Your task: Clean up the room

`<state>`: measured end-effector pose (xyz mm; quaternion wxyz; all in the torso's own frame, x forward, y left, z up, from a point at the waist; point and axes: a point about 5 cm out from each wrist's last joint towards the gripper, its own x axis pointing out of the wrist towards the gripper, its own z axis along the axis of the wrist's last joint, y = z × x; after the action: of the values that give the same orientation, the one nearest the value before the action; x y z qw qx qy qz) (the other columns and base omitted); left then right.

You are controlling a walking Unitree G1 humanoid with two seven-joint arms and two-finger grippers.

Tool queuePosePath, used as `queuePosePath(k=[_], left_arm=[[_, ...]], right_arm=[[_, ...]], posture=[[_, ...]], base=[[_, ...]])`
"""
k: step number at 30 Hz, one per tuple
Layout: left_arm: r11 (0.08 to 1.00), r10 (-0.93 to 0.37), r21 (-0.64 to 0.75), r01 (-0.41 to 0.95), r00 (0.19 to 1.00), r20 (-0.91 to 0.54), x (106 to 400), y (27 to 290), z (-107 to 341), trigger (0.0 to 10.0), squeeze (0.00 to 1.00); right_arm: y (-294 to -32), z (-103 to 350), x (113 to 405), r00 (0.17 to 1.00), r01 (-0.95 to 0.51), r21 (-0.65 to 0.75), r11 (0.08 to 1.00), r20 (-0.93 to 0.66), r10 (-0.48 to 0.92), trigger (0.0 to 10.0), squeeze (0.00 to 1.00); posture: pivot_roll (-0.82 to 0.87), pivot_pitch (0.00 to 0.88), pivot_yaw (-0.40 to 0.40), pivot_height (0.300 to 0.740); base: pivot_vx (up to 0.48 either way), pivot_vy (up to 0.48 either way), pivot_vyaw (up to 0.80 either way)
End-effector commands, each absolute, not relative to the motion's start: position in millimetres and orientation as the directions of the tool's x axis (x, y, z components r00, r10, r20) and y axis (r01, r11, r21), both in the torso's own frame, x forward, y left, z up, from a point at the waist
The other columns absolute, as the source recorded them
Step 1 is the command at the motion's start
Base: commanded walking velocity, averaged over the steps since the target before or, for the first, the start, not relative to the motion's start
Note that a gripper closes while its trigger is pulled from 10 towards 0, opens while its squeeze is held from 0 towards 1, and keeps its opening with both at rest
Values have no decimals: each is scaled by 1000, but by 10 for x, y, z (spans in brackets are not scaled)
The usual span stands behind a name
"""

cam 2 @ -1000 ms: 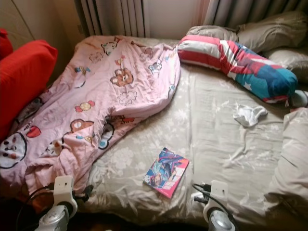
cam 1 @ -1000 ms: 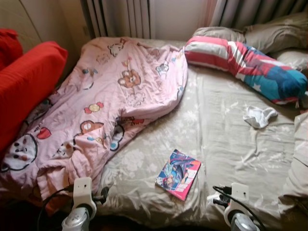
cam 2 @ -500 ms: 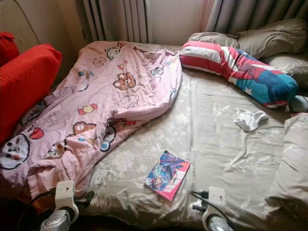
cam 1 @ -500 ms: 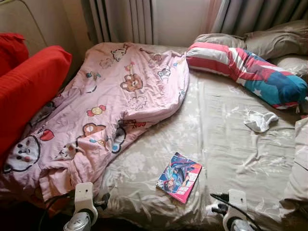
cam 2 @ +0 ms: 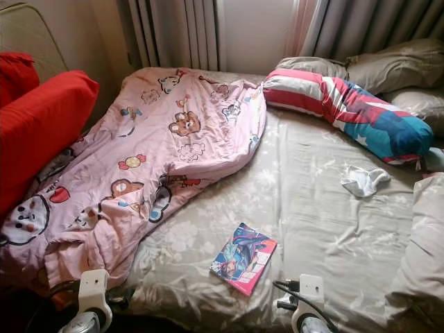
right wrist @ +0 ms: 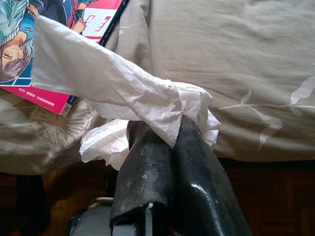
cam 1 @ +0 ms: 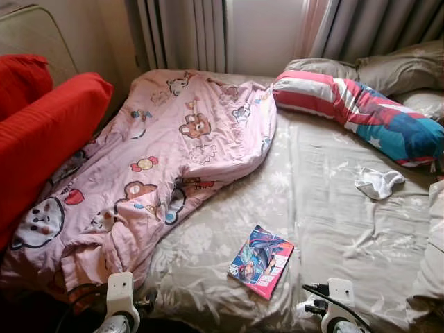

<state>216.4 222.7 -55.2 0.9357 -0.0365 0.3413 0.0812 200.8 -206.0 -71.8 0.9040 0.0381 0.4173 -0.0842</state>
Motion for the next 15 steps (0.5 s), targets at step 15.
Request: queuePosePath(k=[15], left_arm=[[981,133,-7,-192,705,-697,2042,2222,-641,10000,0]], right_arm=[[-2064,-741,1975,613,176,-8,984,-782,-116,10000,0]], posture=[[158,32,-42,740]], base=[[0,0,0]])
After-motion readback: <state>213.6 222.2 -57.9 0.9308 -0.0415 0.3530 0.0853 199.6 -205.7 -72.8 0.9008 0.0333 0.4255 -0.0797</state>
